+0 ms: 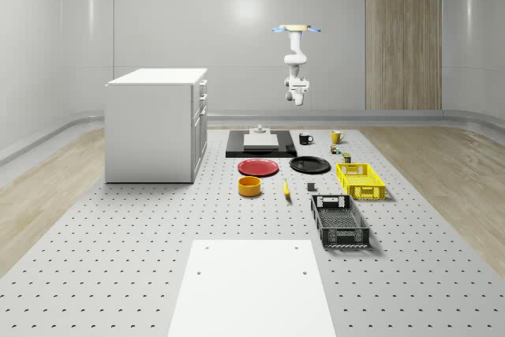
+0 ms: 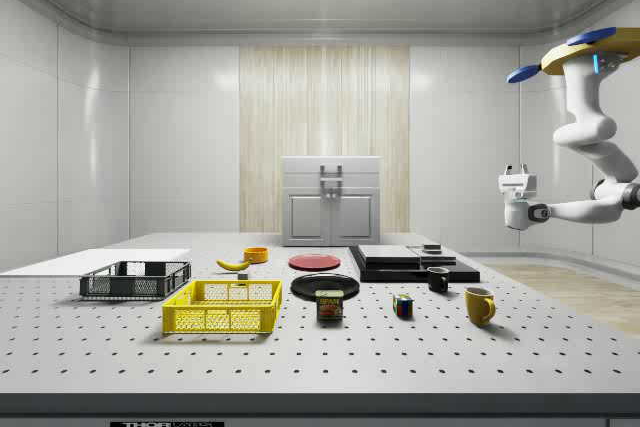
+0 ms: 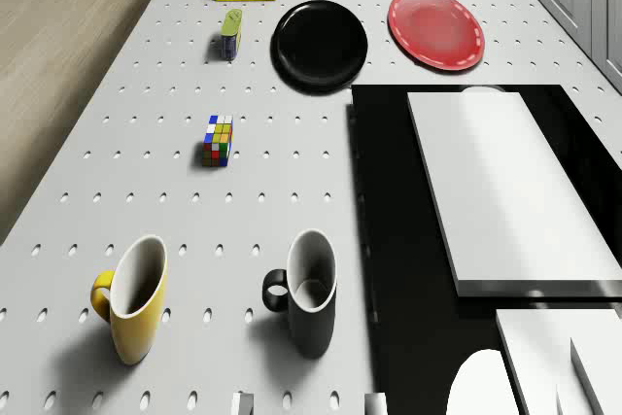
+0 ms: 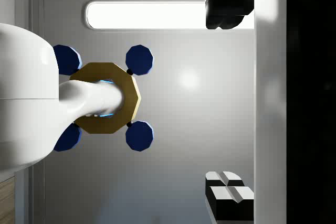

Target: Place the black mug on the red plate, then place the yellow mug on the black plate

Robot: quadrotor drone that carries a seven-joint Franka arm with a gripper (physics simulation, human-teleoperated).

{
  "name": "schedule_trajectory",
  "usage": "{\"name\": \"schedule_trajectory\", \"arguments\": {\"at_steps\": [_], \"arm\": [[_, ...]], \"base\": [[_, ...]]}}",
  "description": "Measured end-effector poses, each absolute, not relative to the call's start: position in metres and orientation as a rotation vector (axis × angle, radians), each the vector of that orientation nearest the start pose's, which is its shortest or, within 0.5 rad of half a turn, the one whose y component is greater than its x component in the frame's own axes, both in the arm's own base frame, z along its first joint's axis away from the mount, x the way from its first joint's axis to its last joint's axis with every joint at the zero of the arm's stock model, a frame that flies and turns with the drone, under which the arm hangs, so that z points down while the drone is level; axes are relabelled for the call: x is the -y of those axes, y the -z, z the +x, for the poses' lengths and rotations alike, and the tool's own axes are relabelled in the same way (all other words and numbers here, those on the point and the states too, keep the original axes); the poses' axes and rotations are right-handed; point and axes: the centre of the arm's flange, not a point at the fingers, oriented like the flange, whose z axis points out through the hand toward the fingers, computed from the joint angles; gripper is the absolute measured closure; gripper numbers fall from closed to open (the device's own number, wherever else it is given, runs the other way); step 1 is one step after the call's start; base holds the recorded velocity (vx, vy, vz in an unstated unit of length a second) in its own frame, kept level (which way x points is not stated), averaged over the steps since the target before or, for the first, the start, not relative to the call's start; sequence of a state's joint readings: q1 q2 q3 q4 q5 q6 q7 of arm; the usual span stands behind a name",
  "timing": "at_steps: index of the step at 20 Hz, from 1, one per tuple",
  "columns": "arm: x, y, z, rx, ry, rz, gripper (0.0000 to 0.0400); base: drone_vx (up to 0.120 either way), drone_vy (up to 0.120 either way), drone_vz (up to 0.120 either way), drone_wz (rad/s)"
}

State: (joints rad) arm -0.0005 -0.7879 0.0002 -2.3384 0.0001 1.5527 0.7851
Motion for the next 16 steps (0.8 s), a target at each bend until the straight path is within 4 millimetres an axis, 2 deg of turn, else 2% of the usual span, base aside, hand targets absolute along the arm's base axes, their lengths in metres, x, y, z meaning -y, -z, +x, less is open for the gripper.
{"name": "schedule_trajectory", "arguments": {"at_steps": [6,10,13,16], "arm": [[0.0,-0.641,0.301,-1.201,0.01,-2.9,0.0],[0.0,-0.664,0.303,-1.201,0.015,-2.899,0.0],[0.0,-0.676,0.303,-1.2,0.018,-2.898,0.0],[0.0,-0.683,0.304,-1.2,0.021,-2.897,0.0]], "base": [[0.0,-0.007,0.0,0.0],[0.0,-0.12,0.0,0.0],[0.107,-0.107,0.0,0.0],[0.12,0.0,0.0,0.0]]}}
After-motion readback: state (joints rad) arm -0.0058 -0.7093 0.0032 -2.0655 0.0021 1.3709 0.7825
